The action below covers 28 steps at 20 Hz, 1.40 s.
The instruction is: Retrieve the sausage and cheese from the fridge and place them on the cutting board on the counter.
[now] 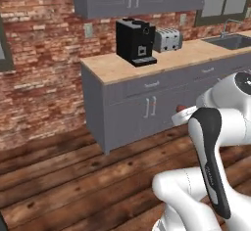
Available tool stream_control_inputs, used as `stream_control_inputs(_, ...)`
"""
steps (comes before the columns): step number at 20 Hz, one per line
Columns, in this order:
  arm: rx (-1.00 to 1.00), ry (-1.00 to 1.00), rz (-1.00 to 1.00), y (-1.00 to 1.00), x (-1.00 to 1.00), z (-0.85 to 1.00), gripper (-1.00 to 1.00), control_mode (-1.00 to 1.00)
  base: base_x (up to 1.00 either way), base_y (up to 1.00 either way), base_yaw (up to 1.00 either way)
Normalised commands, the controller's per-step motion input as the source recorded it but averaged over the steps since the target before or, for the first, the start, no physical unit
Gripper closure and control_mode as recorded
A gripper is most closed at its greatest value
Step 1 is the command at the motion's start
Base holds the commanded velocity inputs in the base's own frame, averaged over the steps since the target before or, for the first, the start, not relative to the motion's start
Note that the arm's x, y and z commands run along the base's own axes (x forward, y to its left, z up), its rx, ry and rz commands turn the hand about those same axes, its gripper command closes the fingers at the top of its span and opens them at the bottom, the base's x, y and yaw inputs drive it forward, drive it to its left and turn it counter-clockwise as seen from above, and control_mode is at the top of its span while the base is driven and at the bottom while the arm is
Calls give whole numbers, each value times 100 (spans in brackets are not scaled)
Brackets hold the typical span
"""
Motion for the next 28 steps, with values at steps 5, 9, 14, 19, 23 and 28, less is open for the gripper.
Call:
stream_control_inputs(5,0,0,0,0,0,0,100,100,40,14,-69)
stream_control_inputs(9,0,0,0,0,0,0,100,100,67,34,-49)
stream_control_inputs(14,0,0,0,0,0,0,100,100,76,36,-38)
stream_control_inputs(19,0,0,0,0,0,0,100,100,76,36,-39)
stream_control_inputs(23,0,0,0,0,0,0,100,100,76,34,-38)
stream_control_inputs(28,0,0,0,0,0,0,100,100,83,16,-27)
